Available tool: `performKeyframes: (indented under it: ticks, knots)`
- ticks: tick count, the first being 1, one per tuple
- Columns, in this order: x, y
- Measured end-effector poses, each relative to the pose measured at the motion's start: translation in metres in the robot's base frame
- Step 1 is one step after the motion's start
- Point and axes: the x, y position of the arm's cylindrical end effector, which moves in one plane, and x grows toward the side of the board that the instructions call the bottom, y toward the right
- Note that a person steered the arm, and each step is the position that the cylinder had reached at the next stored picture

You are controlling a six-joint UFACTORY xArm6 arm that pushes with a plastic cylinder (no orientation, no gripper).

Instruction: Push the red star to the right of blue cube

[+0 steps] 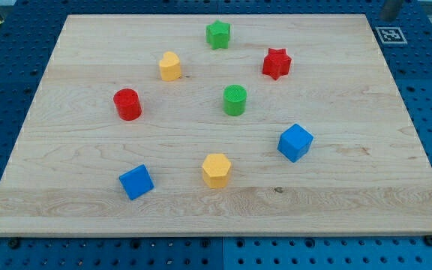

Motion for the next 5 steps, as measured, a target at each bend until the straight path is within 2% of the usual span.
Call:
performKeyframes:
  ticks: [1,2,3,4,5]
  knots:
    - [0.010,-0.003]
    - [0.041,-0.079]
    - [0.038,-0.153]
    - [0.033,-0.172]
    - [0.083,-0.189]
